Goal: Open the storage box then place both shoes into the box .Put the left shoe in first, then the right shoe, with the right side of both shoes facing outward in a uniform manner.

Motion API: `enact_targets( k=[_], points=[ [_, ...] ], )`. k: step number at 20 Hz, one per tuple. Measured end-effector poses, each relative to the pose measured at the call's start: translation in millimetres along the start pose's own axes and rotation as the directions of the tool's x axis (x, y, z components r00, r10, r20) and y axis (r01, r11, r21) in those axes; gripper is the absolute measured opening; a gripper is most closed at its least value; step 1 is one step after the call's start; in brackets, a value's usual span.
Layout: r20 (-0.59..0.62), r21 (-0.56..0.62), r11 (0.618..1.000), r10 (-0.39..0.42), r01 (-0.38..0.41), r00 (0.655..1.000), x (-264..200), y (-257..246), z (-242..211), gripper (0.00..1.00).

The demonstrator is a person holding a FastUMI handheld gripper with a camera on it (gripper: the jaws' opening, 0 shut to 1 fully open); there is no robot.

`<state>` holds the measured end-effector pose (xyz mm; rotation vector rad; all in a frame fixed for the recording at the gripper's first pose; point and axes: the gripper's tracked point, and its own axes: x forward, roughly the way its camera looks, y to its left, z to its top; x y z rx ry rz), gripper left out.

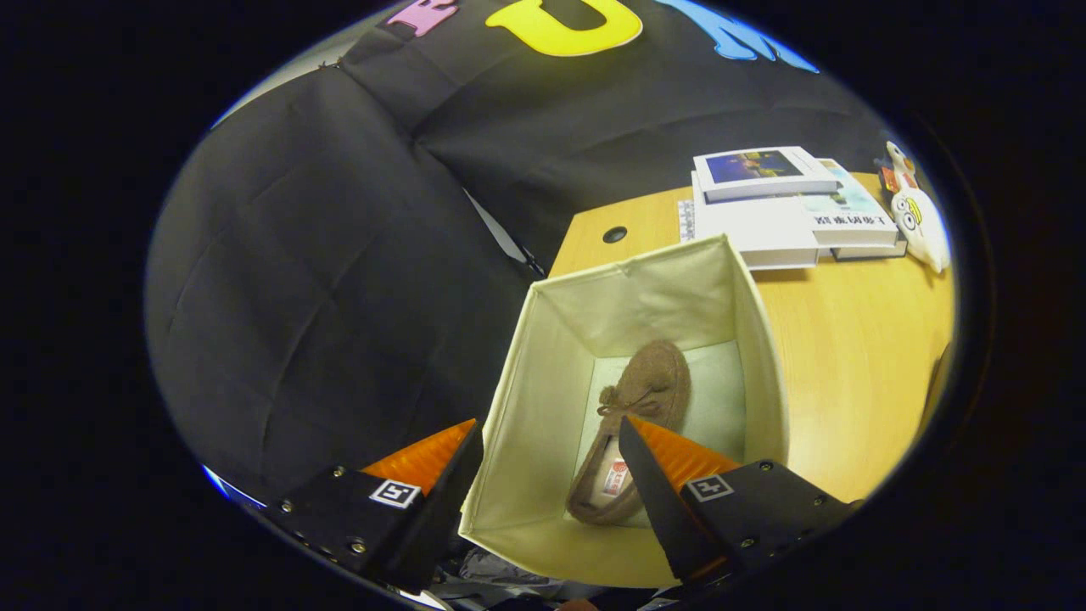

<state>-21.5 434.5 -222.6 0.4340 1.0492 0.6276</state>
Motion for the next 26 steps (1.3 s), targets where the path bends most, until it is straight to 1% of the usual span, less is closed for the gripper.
enact_targets(
  k=[3,6,8,10,15,17,20,26],
  points=[
    [0.065,-0.047,0.999,0.008,-0.005,0.998,-28.9,-9.3,19.6,0.98],
    [0.136,-0.08,0.997,0.0,0.011,0.991,-58.7,-28.6,41.5,0.98],
    [0.168,-0.102,0.994,-0.025,0.043,0.985,-81.8,-48.9,51.8,0.98],
    [0.192,-0.13,0.987,-0.065,0.091,0.979,-99.7,-77.0,59.2,0.97],
    [0.24,-0.172,0.964,-0.157,0.201,0.958,-150.4,-144.0,65.6,0.98],
    [0.262,-0.172,0.953,-0.201,0.251,0.944,-172.2,-174.8,66.7,0.98],
    [0.264,-0.158,0.938,-0.26,0.307,0.929,-199.2,-218.4,61.5,0.98],
    [0.273,-0.076,0.925,-0.339,0.372,0.9,-246.1,-292.6,47.1,0.98]
  ],
)
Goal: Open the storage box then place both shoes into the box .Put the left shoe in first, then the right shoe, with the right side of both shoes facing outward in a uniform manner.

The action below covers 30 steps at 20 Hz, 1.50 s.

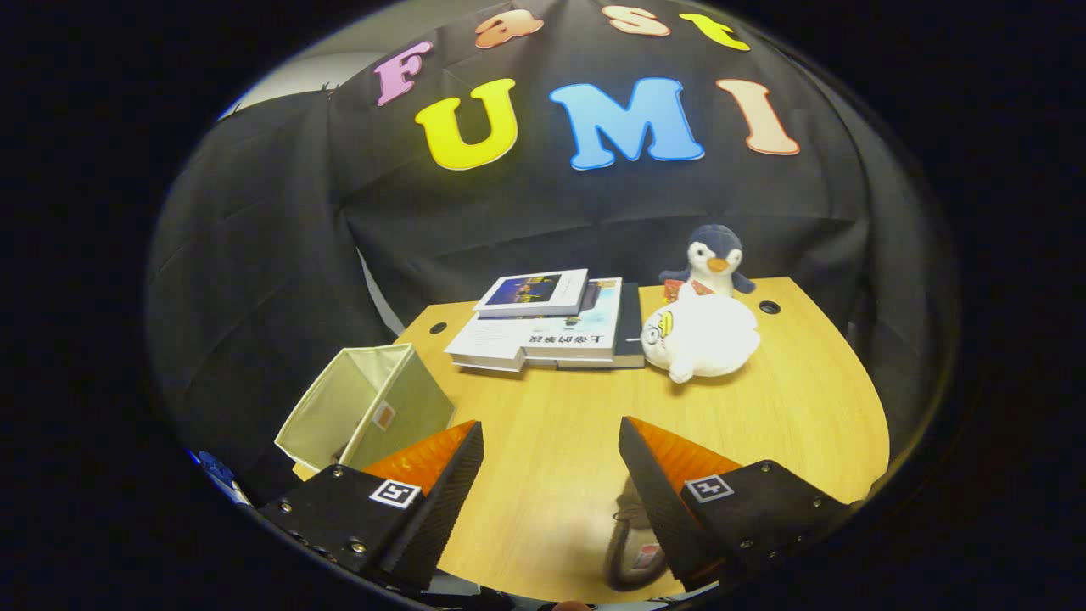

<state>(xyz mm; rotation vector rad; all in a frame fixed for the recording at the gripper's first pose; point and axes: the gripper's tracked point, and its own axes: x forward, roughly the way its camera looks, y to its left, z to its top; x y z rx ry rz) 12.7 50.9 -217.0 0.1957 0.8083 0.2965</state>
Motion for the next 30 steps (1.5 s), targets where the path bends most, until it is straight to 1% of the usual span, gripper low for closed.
enact_targets(
  k=[3,7,11,14,17,20,23,26,27,28,29,30],
  points=[
    [-0.033,0.041,0.998,-0.04,0.042,0.999,-5.3,-39.1,-19.0,0.98],
    [-0.079,0.053,0.994,-0.087,0.092,0.993,-5.6,-81.5,-52.1,0.98],
    [-0.146,0.088,0.991,-0.089,0.102,0.985,-1.0,-103.9,-89.7,0.98],
    [-0.198,0.094,0.991,-0.075,0.095,0.977,5.7,-112.8,-115.1,0.98],
    [-0.266,0.09,0.994,-0.033,0.059,0.964,9.9,-112.5,-142.6,0.98],
    [-0.326,0.029,0.998,-0.045,0.057,0.944,17.1,-117.8,-162.1,0.98],
    [-0.365,-0.025,0.997,-0.081,0.077,0.927,28.1,-124.3,-173.9,0.98],
    [-0.388,-0.01,0.997,-0.071,0.073,0.919,35.3,-122.7,-179.2,0.93],
    [-0.382,0.005,0.997,-0.068,0.075,0.922,37.0,-123.3,-176.8,0.81],
    [-0.37,0.014,0.996,-0.082,0.093,0.925,39.5,-125.9,-173.4,0.77],
    [-0.361,0.042,0.992,-0.096,0.119,0.928,43.6,-129.9,-172.4,0.58],
    [-0.363,0.09,0.987,-0.09,0.132,0.927,45.3,-127.0,-171.0,0.4]
  ],
)
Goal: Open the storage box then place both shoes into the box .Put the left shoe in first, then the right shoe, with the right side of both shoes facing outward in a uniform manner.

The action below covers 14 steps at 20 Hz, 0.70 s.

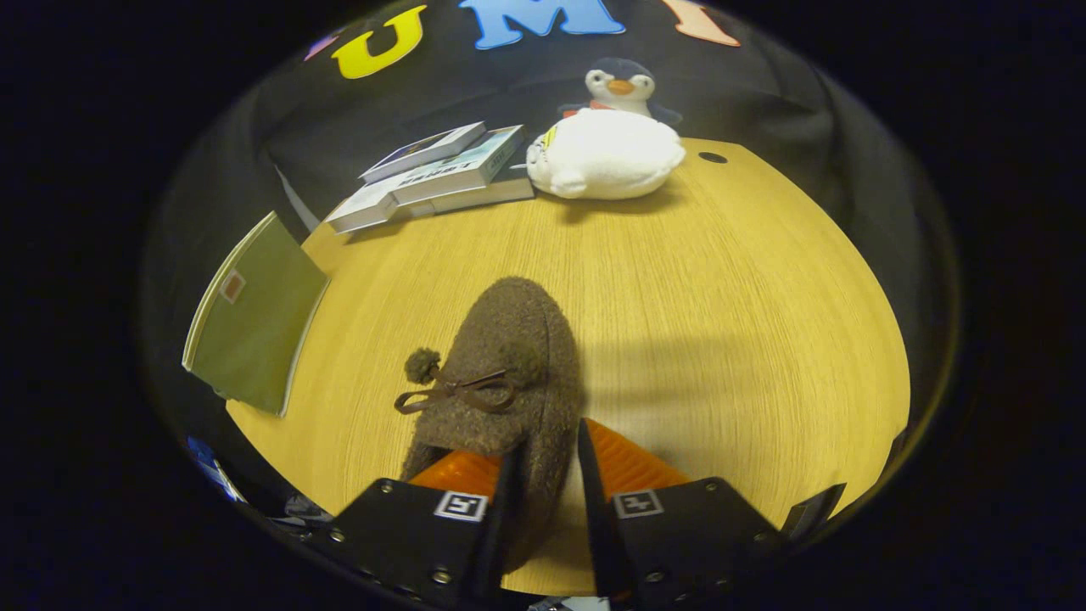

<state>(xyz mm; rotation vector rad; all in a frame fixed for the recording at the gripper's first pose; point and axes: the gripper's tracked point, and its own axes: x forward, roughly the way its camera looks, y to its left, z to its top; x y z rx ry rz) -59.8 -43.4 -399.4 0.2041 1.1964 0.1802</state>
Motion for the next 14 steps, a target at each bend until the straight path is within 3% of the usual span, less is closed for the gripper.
enact_targets(
  k=[1,3,14],
  points=[
    [0.001,0.033,0.999,-0.029,0.028,1.0,1.1,-5.7,0.0,0.24],
    [-0.01,0.073,0.997,-0.036,0.037,0.999,-2.0,-7.3,-1.5,0.03],
    [0.077,0.161,0.986,0.022,-0.034,0.997,-50.1,67.6,45.9,0.03]
  ],
)
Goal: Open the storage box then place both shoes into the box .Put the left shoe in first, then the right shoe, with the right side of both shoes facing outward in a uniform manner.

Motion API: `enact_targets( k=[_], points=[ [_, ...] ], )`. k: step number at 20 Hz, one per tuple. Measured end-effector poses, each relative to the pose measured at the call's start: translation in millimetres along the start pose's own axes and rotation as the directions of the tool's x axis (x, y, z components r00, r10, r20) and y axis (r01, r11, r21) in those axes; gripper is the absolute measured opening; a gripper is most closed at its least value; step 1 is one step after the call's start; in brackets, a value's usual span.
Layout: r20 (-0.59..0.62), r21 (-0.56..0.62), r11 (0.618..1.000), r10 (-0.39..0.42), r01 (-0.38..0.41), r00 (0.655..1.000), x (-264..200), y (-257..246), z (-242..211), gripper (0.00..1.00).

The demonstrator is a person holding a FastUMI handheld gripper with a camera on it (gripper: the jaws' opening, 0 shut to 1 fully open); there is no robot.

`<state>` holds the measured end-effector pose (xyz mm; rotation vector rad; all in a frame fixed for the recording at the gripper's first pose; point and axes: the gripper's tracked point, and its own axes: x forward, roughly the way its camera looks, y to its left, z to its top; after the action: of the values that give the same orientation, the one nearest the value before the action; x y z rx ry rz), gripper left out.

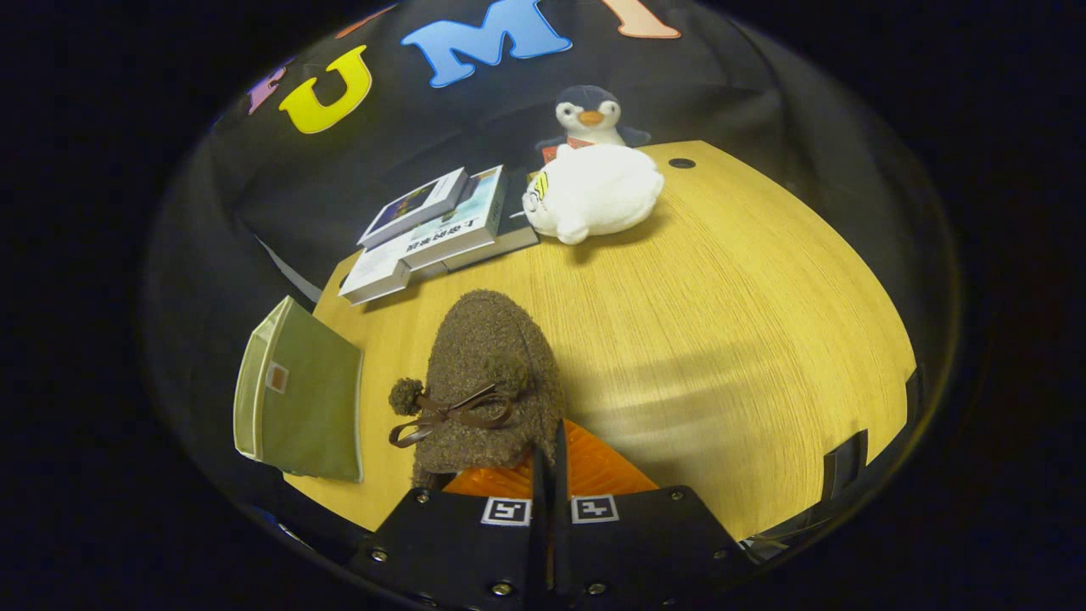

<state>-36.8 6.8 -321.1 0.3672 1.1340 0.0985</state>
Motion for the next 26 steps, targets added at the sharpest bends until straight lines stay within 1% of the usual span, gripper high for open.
enact_targets(
  k=[3,12,15,20,26],
  points=[
    [0.016,0.014,1.0,0.021,-0.022,1.0,-10.6,33.4,10.5,0.03],
    [0.023,-0.05,0.998,0.04,-0.039,0.999,-20.5,129.7,31.7,0.03],
    [0.031,-0.072,0.995,0.077,-0.075,0.997,-17.1,175.4,39.0,0.03],
    [0.006,-0.112,0.98,0.169,-0.167,0.986,-11.8,255.6,33.4,0.03],
    [-0.015,-0.14,0.967,0.214,-0.214,0.977,6.4,327.2,20.5,0.03]
  ],
)
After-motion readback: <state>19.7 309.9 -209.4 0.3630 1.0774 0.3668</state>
